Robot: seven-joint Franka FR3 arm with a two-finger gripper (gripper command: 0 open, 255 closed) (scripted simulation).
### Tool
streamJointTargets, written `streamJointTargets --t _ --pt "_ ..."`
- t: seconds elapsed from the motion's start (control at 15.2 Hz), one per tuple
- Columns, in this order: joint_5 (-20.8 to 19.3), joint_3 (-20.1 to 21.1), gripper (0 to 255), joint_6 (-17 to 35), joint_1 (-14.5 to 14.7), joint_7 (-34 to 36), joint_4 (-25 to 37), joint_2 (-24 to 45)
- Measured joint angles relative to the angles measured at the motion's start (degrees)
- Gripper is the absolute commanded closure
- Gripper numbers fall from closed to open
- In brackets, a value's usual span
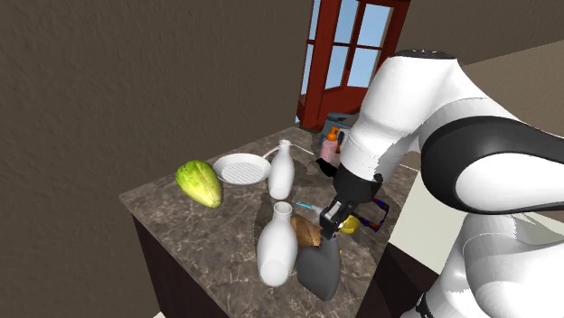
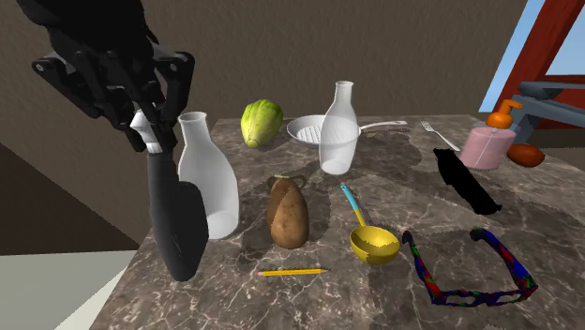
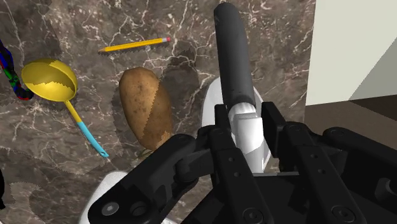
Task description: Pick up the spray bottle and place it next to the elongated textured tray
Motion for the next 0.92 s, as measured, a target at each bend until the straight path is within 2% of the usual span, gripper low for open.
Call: streamJointTargets --t 0.92 --pt "-2.48 -2.53 255 -10.17 -1.36 -0.03 10.93 0.69"
